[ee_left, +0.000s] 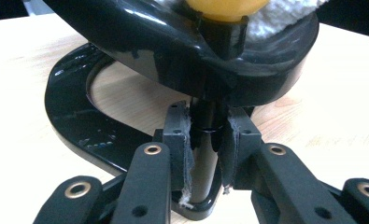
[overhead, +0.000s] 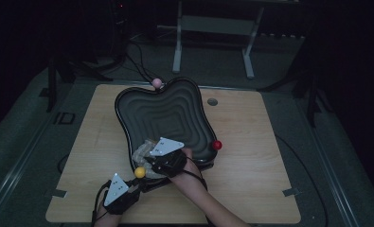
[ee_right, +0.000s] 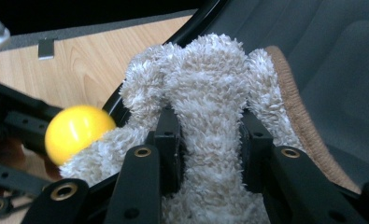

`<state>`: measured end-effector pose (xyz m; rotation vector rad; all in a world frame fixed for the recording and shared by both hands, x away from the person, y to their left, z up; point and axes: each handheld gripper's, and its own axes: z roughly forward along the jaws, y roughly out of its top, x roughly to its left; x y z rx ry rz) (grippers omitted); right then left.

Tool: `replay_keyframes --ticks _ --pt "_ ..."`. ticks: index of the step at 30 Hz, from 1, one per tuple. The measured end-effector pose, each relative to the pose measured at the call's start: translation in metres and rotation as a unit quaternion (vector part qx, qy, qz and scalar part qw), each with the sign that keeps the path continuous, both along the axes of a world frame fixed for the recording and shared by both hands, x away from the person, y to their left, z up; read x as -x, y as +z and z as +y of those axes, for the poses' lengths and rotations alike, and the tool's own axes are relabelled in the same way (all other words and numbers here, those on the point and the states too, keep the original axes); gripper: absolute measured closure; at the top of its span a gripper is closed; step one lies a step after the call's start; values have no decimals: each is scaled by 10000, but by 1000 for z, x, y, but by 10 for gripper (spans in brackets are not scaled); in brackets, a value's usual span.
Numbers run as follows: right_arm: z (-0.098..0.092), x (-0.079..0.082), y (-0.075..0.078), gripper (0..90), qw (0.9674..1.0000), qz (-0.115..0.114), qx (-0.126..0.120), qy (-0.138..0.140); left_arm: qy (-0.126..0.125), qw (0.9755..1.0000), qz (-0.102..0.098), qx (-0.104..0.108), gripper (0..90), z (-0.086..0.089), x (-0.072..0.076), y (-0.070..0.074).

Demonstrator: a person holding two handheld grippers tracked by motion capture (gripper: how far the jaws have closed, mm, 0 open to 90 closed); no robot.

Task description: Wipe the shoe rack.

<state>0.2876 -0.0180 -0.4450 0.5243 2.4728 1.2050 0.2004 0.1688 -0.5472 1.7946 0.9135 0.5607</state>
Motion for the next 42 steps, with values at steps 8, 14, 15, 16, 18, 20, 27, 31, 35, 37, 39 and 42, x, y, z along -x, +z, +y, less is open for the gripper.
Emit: replay_keyframes --ticks 8,14,15,16,18,20,27,31,35,37,39,42 --pt "-12 6 -4 669 9997 -125 189 120 -14 10000 -4 -13 736 0 0 0" --pt "-18 1 -1 669 9995 -147 292 43 -2 10000 0 -13 736 0 0 0" --pt "-20 0 -1 669 9994 -159 306 -6 -1 10000 -2 -16 736 0 0 0" --pt "-23 -1 -1 669 9993 -183 308 -65 -12 10000 4 -14 736 0 0 0" --pt "-35 -7 0 669 9991 -182 276 -266 -6 10000 -1 -8 735 0 0 0" --pt "-40 -9 0 669 9989 -160 248 -354 -3 10000 -1 -11 736 0 0 0" --pt "-81 -18 -3 669 9964 -48 181 -821 23 10000 3 -3 735 1 -1 0" --pt "-111 -24 -5 668 9945 182 -23 -1030 32 10000 -2 8 735 0 -2 0" --pt "-117 -23 -7 668 9938 177 -75 -1094 37 10000 5 35 735 -1 -2 0" --pt "-113 -22 -7 667 9932 121 -17 -1161 37 10000 16 41 734 1 -5 0" --pt "-113 -22 -7 667 9930 116 -12 -1171 64 10000 32 52 733 1 -6 0" --pt "-112 -22 -7 667 9923 124 -65 -1231 135 9999 85 58 732 2 -9 0"
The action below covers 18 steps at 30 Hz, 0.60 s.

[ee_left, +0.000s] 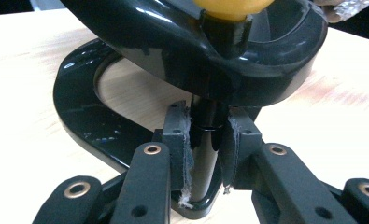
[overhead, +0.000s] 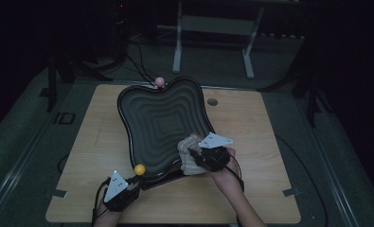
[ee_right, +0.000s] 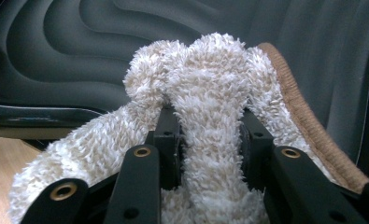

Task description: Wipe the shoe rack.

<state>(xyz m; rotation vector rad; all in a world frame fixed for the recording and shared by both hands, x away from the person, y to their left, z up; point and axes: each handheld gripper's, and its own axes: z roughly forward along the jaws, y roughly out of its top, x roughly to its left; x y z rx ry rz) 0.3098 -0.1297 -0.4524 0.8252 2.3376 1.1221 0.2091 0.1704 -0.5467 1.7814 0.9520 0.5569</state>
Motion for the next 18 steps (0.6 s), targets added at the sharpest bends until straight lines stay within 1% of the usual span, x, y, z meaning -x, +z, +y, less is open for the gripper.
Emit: replay_keyframes --ticks 4,5,6,7,8,9,10,13,14,15,16,17,18 --pt "0 -2 0 667 10000 30 -65 -40 61 10000 0 -11 732 1 -4 0" --pt "2 -3 -1 666 9999 38 -89 -86 87 9999 18 -54 731 3 -9 1" --pt "2 -3 -1 666 9999 38 -89 -86 87 9999 18 -54 731 3 -9 1" --pt "4 -5 -1 666 9998 42 -103 -154 144 9999 44 -24 731 4 -15 1" --pt "5 -6 -1 666 9998 33 -107 -190 144 9999 44 -24 729 4 -15 1" --pt "7 -7 -1 667 9997 23 -105 -227 157 9999 67 -16 728 6 -18 1" --pt "8 -8 -1 666 9996 26 -118 -252 164 9998 68 -32 728 8 -24 2" --pt "10 -12 -2 667 9993 45 -181 -330 155 9998 83 -21 723 9 -28 2" --pt "10 -13 -2 666 9992 42 -187 -347 173 9997 154 2 717 10 -30 1" --pt "10 -13 -2 666 9992 42 -184 -358 162 9997 200 -41 699 10 -29 1" --pt "10 -13 -2 666 9991 36 -197 -362 147 9996 239 -98 647 10 -28 1" --pt "10 -13 -2 666 9991 37 -216 -364 147 9996 239 -98 591 10 -28 1" --pt "10 -13 -2 666 9991 37 -216 -364 132 9994 295 -144 591 10 -26 1"
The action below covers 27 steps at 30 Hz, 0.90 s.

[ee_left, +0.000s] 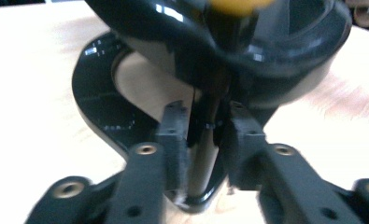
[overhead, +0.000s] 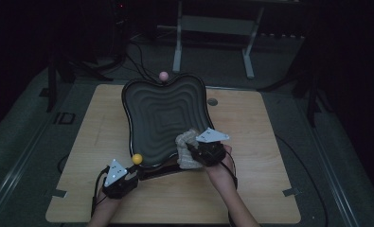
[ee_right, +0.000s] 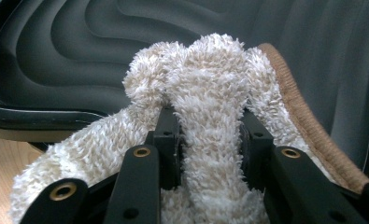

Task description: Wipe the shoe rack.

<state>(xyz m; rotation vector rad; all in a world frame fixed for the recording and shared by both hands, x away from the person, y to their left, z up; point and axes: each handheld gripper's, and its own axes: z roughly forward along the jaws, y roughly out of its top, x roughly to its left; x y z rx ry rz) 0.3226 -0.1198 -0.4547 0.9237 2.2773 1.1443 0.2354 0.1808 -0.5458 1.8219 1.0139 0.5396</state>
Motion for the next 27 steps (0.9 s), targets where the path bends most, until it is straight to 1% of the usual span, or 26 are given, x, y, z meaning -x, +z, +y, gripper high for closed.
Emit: replay_keyframes --ticks 2,3,4,5,6,8,9,12,13,15,18,20,21,22,23,24,25,26,27 --pt "-1 0 0 666 10000 -3 -25 -5 -39 10000 -41 24 545 4 7 3" --pt "-1 0 0 666 10000 -3 -25 -5 -78 9999 -46 67 545 6 10 5" --pt "-1 0 -1 666 10000 -5 -33 -12 -93 9997 -27 225 479 13 17 11" --pt "-1 1 -1 666 10000 -3 -38 -18 -93 9997 -27 225 463 13 17 11" --pt "0 1 -1 666 10000 -7 -42 -26 -117 9992 -57 380 444 19 25 15" --pt "0 1 -1 666 10000 -15 -45 -27 -124 9987 -127 478 407 24 33 20" --pt "-1 1 -1 666 10000 -20 -59 -24 -124 9987 -127 478 386 24 33 20" --pt "-1 2 -2 665 9999 -43 -86 -40 -166 9966 -336 738 323 30 42 29" --pt "-1 2 -2 665 9999 -42 -95 -41 -174 9948 -530 847 320 32 44 39" --pt "-1 2 -2 665 9999 -40 -98 -41 -146 9936 -694 875 299 33 43 49" --pt "-1 1 -2 665 9999 -31 -99 -29 -153 9929 -843 828 278 31 36 59" --pt "-1 2 -2 665 9999 -32 -103 -30 -226 9927 -828 852 277 29 29 62" --pt "-1 2 -2 665 9999 -31 -107 -33 -253 9927 -836 830 277 27 26 64" --pt "-1 2 -2 665 9999 -31 -107 -33 -253 9927 -836 830 277 27 26 64" --pt "-1 2 -2 665 9999 -37 -105 -34 -252 9933 -853 737 274 22 19 65" --pt "-1 2 -2 665 9999 -35 -106 -31 -252 9933 -853 737 261 22 19 65" --pt "-1 2 -2 665 9999 -32 -110 -31 -268 9940 -863 611 260 17 12 65" --pt "-2 2 -2 665 9999 -31 -116 -35 -279 9943 -854 568 260 14 9 64" --pt "-1 2 -2 665 9999 -36 -115 -37 -356 9942 -845 570 260 12 6 63"
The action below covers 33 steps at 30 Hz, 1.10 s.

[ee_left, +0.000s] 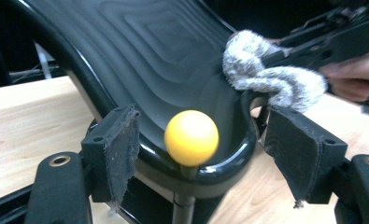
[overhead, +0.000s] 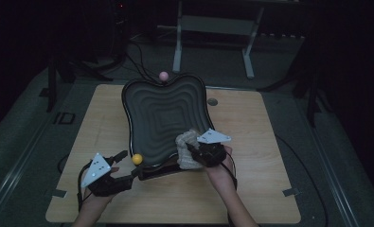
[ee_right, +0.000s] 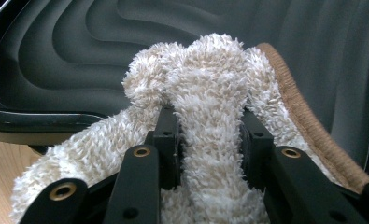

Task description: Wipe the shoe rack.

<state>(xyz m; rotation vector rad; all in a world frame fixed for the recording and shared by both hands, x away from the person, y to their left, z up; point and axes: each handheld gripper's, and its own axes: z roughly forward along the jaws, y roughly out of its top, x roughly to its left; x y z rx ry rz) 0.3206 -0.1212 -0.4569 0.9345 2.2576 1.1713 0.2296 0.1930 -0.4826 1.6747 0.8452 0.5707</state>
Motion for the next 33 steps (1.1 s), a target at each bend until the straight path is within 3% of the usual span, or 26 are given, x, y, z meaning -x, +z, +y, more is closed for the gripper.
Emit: replay_keyframes --ticks 3,5,10,13,15,17,20,26,33 --pt "0 0 0 665 10000 7 3 10 50 9999 -2 -89 248 -4 -5 -2" --pt "0 0 0 665 10000 8 -1 10 110 9998 -164 -103 249 -7 -8 -5" --pt "0 0 0 665 10000 3 -8 8 72 9997 -175 -162 265 -9 -10 -8" --pt "0 0 0 665 10000 9 -4 14 54 9997 -211 -110 344 -9 -12 -11" --pt "0 0 0 665 10000 4 -7 11 35 9998 -192 -68 346 -11 -13 -12" --pt "0 0 0 665 10000 8 -2 17 -2 9994 -188 -274 392 -15 -15 -13" --pt "0 0 0 665 10000 15 -1 21 79 9989 -209 -404 430 -20 -15 -14" --pt "-1 0 0 665 10000 11 -9 23 152 9992 -204 -311 497 -19 -16 -15" --pt "-1 0 0 664 10000 -2 -21 40 286 9982 -341 -405 588 -18 -16 -18"
